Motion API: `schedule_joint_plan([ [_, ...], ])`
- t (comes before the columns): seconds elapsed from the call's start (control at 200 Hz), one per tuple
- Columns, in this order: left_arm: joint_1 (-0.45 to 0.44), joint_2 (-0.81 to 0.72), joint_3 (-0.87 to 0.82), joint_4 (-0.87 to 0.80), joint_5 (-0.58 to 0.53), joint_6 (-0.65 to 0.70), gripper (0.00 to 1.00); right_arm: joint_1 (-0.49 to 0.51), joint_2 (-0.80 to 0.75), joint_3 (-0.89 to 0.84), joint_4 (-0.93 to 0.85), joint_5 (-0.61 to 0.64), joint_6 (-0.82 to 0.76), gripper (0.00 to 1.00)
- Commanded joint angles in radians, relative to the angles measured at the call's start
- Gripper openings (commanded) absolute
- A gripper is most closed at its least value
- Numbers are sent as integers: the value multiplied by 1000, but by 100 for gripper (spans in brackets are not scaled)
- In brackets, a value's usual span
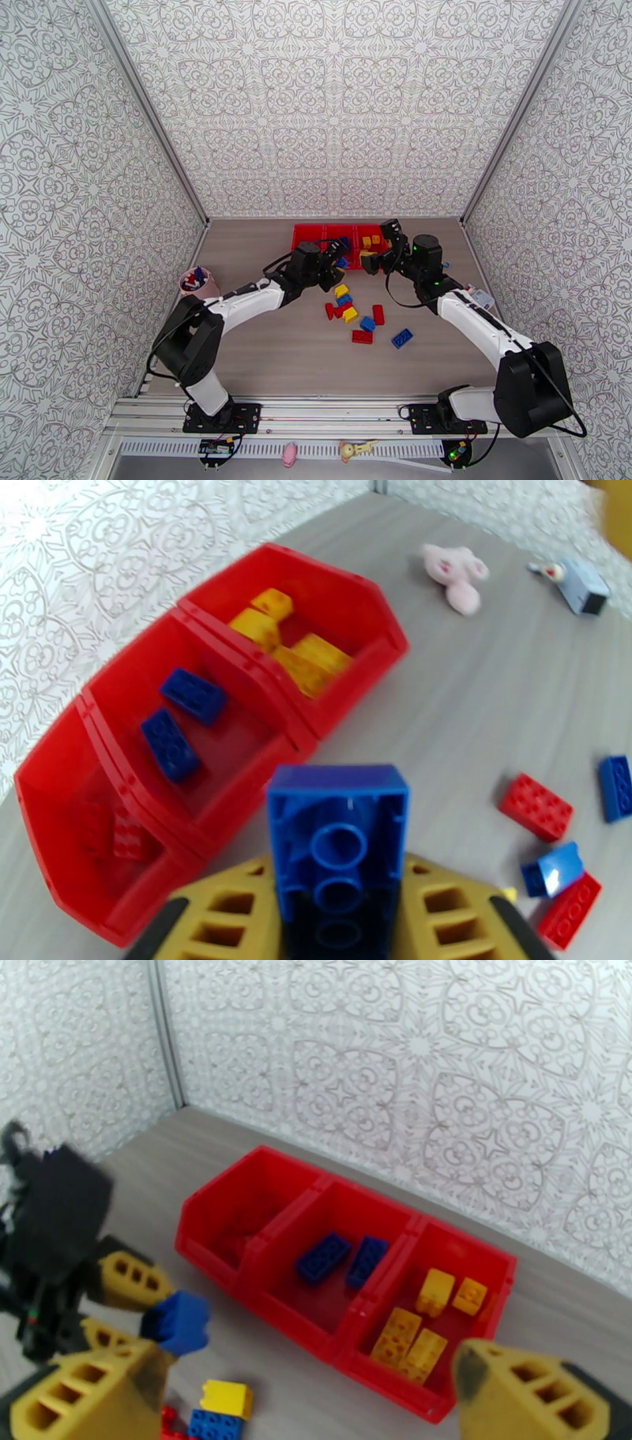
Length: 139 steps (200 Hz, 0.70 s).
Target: Sort the legos into containers by color
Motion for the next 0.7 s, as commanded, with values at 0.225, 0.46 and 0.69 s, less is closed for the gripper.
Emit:
schedule_joint_plan([
  [0.225,82,247,321,-42,15,10,25,-8,-14,-10,-32,-55,16,100],
  [0.46,96,433,547,-139,61,47,26,-8,-7,8,-65,-46,-4,100],
  [0.69,103,538,672,-201,66,40,32,-8,-3,12,-82,-42,-13,100],
])
